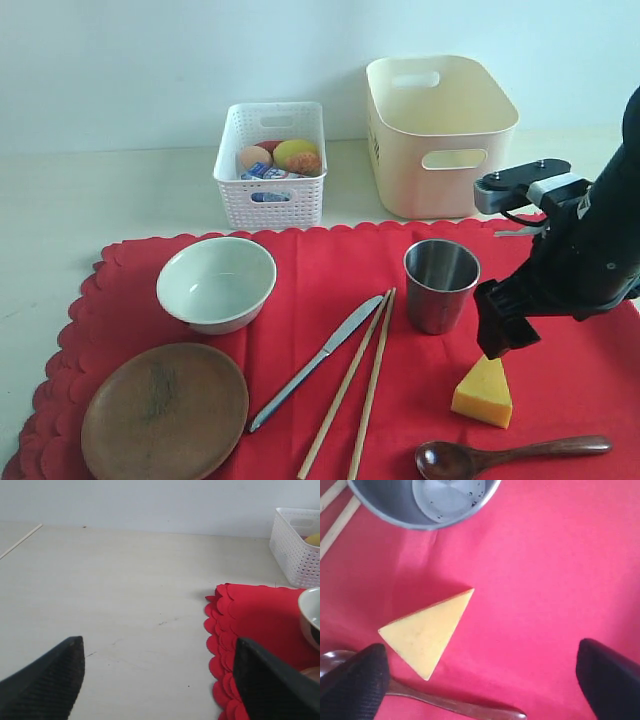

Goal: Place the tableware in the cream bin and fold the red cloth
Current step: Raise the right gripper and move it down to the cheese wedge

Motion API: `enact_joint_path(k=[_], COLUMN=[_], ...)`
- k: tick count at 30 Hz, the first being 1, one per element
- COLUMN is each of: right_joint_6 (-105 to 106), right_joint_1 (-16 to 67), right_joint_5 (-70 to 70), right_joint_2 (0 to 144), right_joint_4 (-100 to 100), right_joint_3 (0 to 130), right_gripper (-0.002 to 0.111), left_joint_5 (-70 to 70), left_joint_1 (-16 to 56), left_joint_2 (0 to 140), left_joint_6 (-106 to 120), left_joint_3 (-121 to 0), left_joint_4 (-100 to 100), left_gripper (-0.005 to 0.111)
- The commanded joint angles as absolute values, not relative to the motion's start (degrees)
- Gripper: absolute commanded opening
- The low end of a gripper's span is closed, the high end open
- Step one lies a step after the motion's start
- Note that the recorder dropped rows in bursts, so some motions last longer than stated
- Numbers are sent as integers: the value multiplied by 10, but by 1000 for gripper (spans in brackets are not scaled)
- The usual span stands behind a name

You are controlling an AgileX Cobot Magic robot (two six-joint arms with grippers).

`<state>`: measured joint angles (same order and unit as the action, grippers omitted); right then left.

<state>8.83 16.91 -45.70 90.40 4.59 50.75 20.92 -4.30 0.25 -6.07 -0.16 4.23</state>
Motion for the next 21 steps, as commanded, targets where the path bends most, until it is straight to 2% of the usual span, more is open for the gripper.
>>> enact_joint_path(k=[1, 10, 15, 21], right_joint_6=[75, 115, 71, 18], right_joint_1=[166, 167, 171, 219], right_joint_5=[-440, -423, -419, -419], right_joint_2=[925, 975, 1003, 1040], right_joint_4=[47, 183, 182, 128], right_joint_3=[506, 506, 506, 506], right_gripper=[95, 95, 95, 94], left_joint_5=[203, 203, 203, 203], left_joint_1=[-39, -39, -39, -39], left_joint_2=[0, 0, 0, 0], left_joint_6=[-62, -62, -62, -62], left_joint_3=[0, 0, 0, 0], left_joint_4=[43, 43, 43, 43], left_gripper=[78, 78, 78, 78])
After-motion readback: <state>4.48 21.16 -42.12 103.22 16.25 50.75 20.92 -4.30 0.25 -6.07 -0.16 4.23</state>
